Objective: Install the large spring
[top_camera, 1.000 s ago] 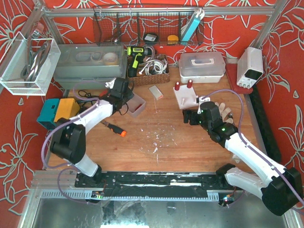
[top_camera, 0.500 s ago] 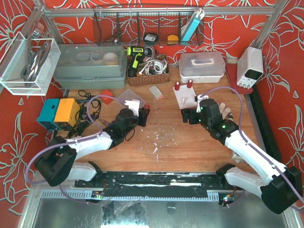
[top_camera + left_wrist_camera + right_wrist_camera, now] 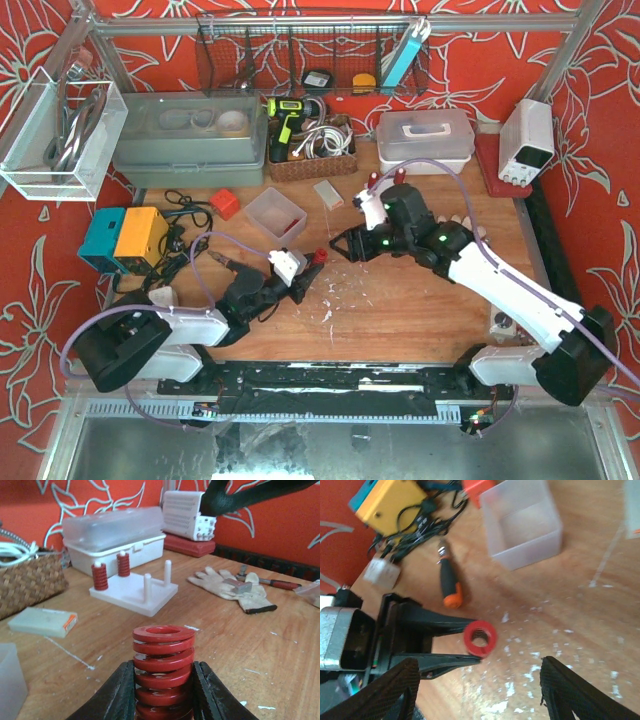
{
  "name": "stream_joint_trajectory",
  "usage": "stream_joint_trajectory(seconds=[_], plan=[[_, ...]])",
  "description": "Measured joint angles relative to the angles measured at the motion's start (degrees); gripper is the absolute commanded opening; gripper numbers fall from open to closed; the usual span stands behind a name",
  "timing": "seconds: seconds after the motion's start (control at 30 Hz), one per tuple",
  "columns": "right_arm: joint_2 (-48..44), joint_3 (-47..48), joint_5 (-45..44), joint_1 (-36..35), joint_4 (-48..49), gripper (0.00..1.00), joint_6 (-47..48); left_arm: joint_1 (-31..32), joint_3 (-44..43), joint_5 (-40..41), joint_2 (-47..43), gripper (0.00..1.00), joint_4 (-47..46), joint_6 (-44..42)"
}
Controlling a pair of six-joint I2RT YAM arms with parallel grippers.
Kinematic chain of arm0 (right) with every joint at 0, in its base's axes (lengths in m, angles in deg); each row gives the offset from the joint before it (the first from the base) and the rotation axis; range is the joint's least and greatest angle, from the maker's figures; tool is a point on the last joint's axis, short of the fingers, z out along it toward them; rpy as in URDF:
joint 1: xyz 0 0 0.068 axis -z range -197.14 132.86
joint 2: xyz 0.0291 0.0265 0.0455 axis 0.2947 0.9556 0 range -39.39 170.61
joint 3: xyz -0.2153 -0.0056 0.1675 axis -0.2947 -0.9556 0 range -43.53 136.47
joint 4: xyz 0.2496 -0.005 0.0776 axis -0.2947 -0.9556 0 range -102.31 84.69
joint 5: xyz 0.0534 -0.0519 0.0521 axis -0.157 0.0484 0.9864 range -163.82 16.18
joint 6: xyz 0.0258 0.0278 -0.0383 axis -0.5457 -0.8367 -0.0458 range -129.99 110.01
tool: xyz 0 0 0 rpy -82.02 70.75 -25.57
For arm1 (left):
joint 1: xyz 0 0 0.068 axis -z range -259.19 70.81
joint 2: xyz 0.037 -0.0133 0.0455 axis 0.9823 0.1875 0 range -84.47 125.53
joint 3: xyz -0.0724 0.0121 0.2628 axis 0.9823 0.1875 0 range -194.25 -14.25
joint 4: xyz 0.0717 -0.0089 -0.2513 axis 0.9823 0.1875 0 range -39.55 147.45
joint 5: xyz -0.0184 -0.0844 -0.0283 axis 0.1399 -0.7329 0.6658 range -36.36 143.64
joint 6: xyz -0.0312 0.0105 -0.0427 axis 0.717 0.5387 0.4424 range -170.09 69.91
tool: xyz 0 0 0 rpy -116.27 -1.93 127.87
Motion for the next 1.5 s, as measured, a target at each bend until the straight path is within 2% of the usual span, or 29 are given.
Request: stream_joint_trajectory(seconds=[0.13,0.43,0.73,0.87,1.03,1.1,1.27,1.33,1.43,1.5], plan=[[3.69,2.23,2.82,-3.21,-1.42,0.66,-0.35,1.33,1.11,-0.46,0.00,0.04,-3.17,-3.43],[10.03,6.60,3.06,-5.64,-6.78,0.67,-0.55,3.74,1.16,-0.31,-0.70,0.03,-5.25,-8.17],[13.33,7.26,3.93,-7.52,-7.41,0.59,-0.63,4.39,1.16,0.09,-0.74,0.03,-5.29,-9.70],[14.19,7.26,4.44,-7.63,-7.39,0.49,-0.81,4.50,1.16,0.09,-0.74,0.02,-5.29,-10.10],[14.80,7.28,3.39,-7.58,-7.69,0.26,-1.11,4.81,1.20,0.13,-0.76,0.03,-5.66,-10.43],[14.84,7.32,3.02,-7.54,-7.76,0.17,-1.05,4.83,1.22,0.28,-0.76,0.10,-5.73,-10.45],[14.82,7.34,2.47,-7.65,-7.52,0.00,-0.79,5.09,1.27,1.42,-0.74,0.43,-5.95,-10.40],[14.62,7.34,1.70,-7.78,-7.37,0.00,-0.79,5.18,1.29,2.54,-0.74,0.57,-6.12,-10.27],[14.01,7.34,-0.87,-7.82,-7.41,0.00,-0.72,5.18,1.29,4.87,-0.74,0.87,-6.47,-10.60],[13.18,7.34,-4.02,-7.85,-7.43,0.00,-0.52,5.20,1.27,6.56,-0.83,0.96,-6.16,-10.75]])
